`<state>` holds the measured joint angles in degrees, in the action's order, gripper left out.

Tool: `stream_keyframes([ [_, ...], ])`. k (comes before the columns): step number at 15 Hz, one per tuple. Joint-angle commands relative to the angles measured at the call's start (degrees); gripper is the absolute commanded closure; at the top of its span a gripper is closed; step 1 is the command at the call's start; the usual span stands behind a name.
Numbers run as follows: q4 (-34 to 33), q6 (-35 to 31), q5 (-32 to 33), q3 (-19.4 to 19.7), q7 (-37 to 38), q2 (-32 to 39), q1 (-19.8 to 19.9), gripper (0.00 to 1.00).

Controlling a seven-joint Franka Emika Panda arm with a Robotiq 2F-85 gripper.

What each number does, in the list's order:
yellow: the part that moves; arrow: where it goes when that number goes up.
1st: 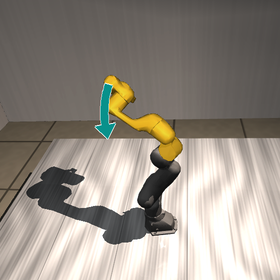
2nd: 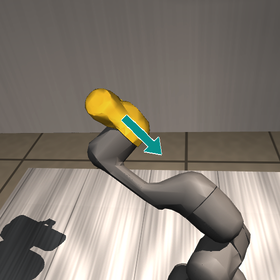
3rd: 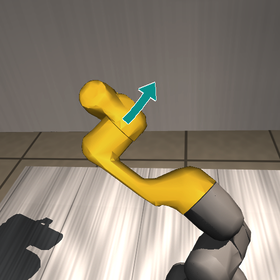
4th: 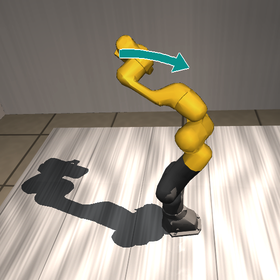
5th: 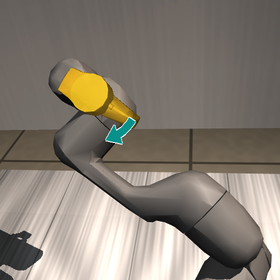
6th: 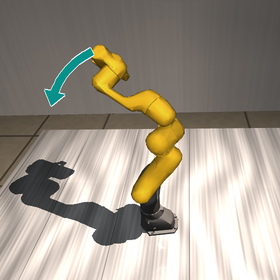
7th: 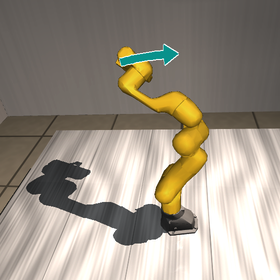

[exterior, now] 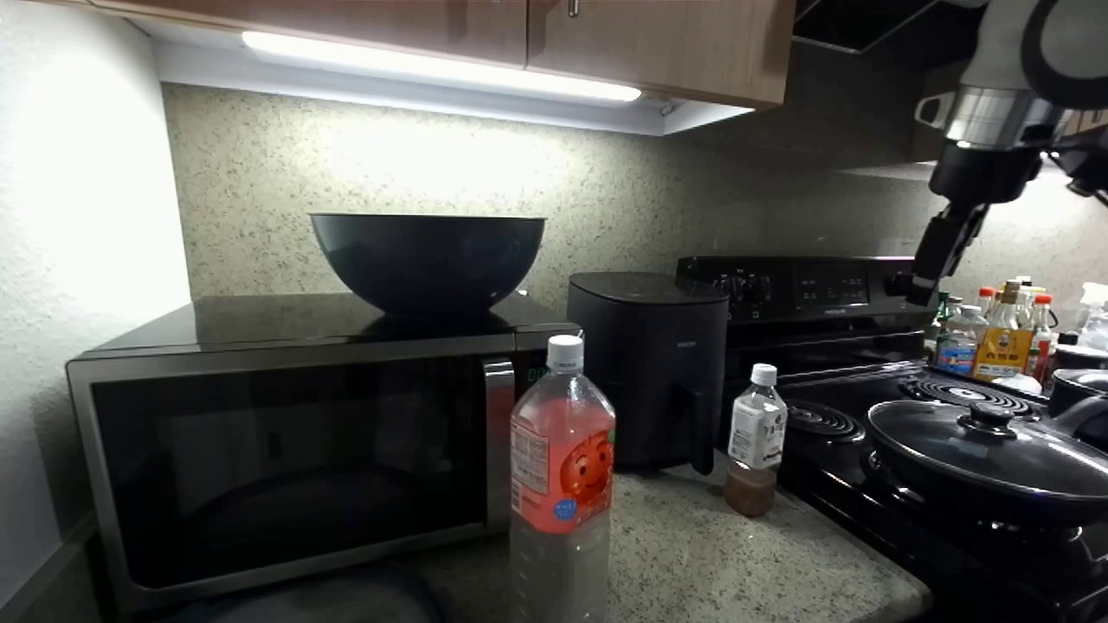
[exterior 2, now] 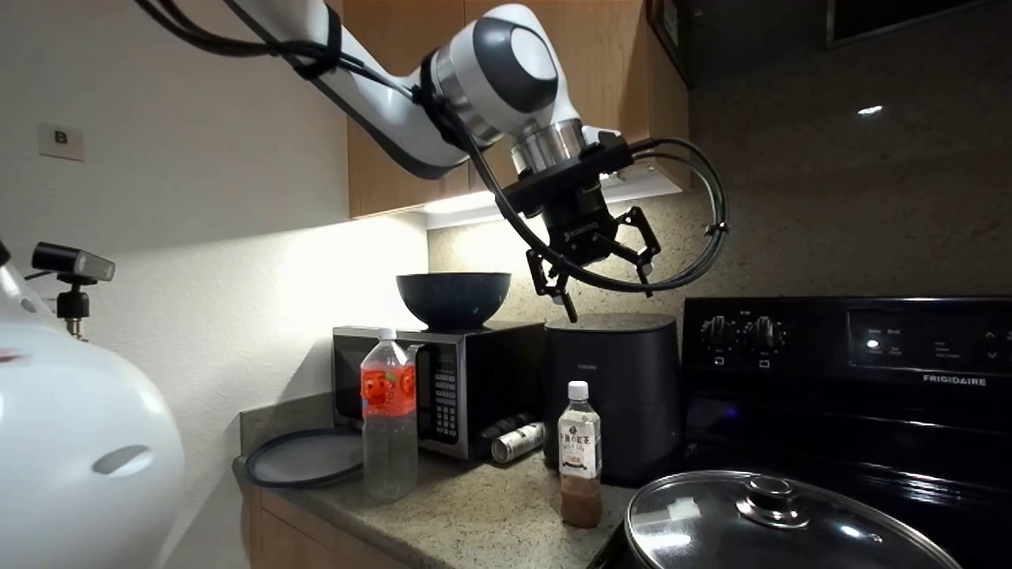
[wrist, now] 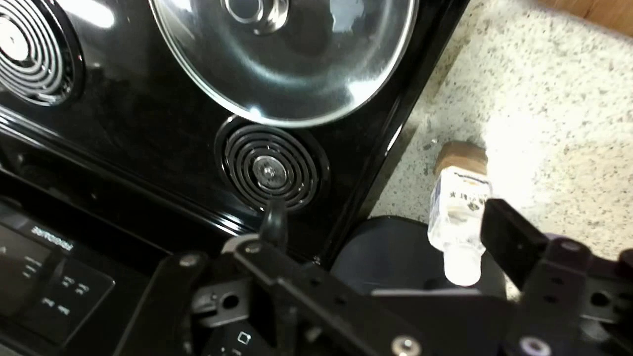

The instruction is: Put the right bottle on the top of the microwave

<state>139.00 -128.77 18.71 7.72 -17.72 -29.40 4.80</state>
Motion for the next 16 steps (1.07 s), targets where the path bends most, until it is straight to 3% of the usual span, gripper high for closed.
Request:
stream_keyframes([
  [1, -9.1, -2.4, 0.4, -1.4, -2.2, 11.9, -2.1, 0.0],
  [3, -13.9, -0.5, -0.5, -1.4, -3.3, 16.3, -2.6, 0.0],
  [4, -8.8, -1.6, -0.3, -1.9, -0.6, 11.6, -2.3, 0.0],
  [8, -10.5, -1.5, -0.3, -2.1, -0.5, 13.7, -2.2, 0.0],
  [12, -7.2, -14.1, -7.9, -0.3, 2.3, 14.2, -2.7, 0.0],
  [16, -5.1, -21.2, -15.3, 0.9, 1.3, 17.6, -3.0, 0.0],
])
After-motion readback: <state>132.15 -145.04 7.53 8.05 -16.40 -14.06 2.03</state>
